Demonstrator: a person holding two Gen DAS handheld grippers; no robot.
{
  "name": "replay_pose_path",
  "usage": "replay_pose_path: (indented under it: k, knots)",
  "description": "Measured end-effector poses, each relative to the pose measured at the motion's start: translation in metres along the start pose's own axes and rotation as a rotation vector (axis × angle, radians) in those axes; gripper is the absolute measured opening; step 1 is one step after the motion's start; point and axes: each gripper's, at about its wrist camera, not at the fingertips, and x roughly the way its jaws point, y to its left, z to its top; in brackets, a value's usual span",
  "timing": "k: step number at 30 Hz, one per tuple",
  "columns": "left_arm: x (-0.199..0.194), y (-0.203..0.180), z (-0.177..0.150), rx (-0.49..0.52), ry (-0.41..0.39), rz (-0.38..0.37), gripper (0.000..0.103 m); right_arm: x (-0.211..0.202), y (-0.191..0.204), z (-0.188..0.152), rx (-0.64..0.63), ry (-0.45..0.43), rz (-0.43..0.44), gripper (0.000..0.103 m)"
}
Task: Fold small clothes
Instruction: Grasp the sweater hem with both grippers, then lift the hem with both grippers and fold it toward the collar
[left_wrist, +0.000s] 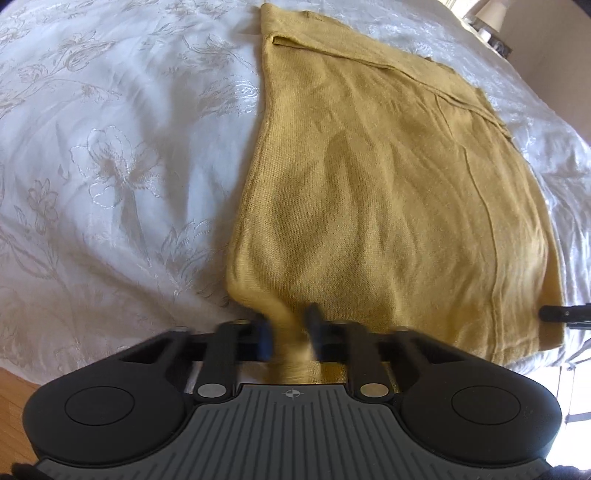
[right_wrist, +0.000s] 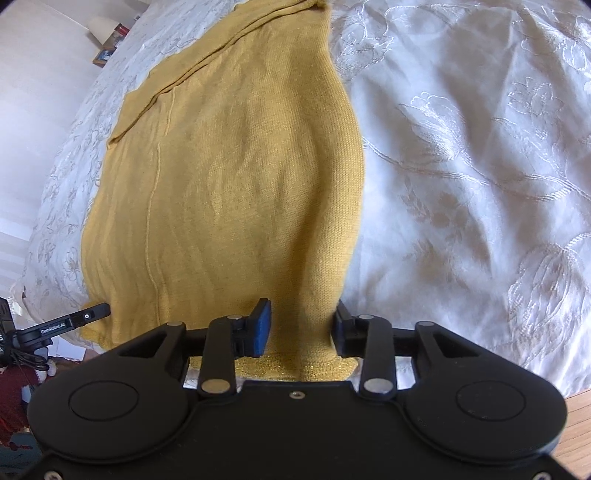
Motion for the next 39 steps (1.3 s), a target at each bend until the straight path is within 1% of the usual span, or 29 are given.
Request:
replay_pose_path:
  k: [1, 3, 6, 8, 11, 15, 18, 23, 26, 28, 30, 32, 34, 35, 36, 37, 38, 39]
  knots:
    - [-0.004, 0.003, -0.001, -0.018, -0.013, -0.02, 0.007, -0.002, 0.0, 0.001, -0.011, 0.001, 0.004, 0.014]
    - [-0.014, 0.007, -0.001, -0.045, -0.051, -0.065, 0.007, -0.009, 0.0, 0.002, -0.002, -0.012, 0.021, 0.014]
    - [-0.034, 0.008, 0.005, -0.085, -0.111, -0.109, 0.007, -0.029, 0.002, 0.008, 0.029, -0.071, 0.063, 0.014]
    - [-0.049, 0.008, 0.014, -0.113, -0.157, -0.139, 0.007, -0.044, 0.005, 0.015, 0.032, -0.114, 0.083, 0.014]
    - [-0.067, 0.008, 0.033, -0.139, -0.229, -0.161, 0.007, -0.06, 0.014, 0.032, 0.023, -0.173, 0.103, 0.014]
    - [-0.083, 0.005, 0.069, -0.154, -0.335, -0.175, 0.007, -0.071, 0.024, 0.064, 0.042, -0.259, 0.124, 0.014]
    - [-0.087, 0.005, 0.099, -0.157, -0.396, -0.186, 0.007, -0.072, 0.03, 0.09, 0.045, -0.302, 0.137, 0.014]
    - [-0.082, 0.01, 0.146, -0.162, -0.47, -0.193, 0.007, -0.062, 0.043, 0.131, 0.046, -0.344, 0.135, 0.014]
    - [-0.077, 0.017, 0.173, -0.18, -0.497, -0.203, 0.007, -0.052, 0.051, 0.158, 0.043, -0.352, 0.117, 0.014]
    - [-0.07, 0.02, 0.19, -0.178, -0.498, -0.198, 0.007, -0.044, 0.054, 0.174, 0.049, -0.355, 0.108, 0.014]
    - [-0.062, 0.023, 0.204, -0.162, -0.474, -0.192, 0.007, -0.036, 0.056, 0.188, 0.063, -0.352, 0.098, 0.014]
    - [-0.052, 0.023, 0.212, -0.122, -0.435, -0.175, 0.007, -0.028, 0.059, 0.197, 0.058, -0.344, 0.068, 0.014]
    - [-0.04, 0.021, 0.215, -0.068, -0.375, -0.161, 0.009, -0.02, 0.061, 0.203, 0.061, -0.324, 0.036, 0.015]
    - [-0.033, 0.021, 0.214, -0.043, -0.335, -0.159, 0.013, -0.017, 0.061, 0.204, 0.064, -0.314, 0.02, 0.015]
    - [-0.025, 0.02, 0.212, -0.029, -0.292, -0.157, 0.019, -0.014, 0.06, 0.205, 0.07, -0.305, 0.005, 0.016]
    - [-0.018, 0.021, 0.208, -0.025, -0.25, -0.157, 0.034, -0.012, 0.06, 0.204, 0.079, -0.297, -0.009, 0.017]
    - [-0.011, 0.022, 0.203, -0.029, -0.219, -0.167, 0.037, -0.01, 0.058, 0.204, 0.091, -0.29, -0.019, 0.017]
    - [-0.007, 0.022, 0.197, -0.032, -0.195, -0.177, 0.038, -0.009, 0.056, 0.202, 0.101, -0.289, -0.021, 0.017]
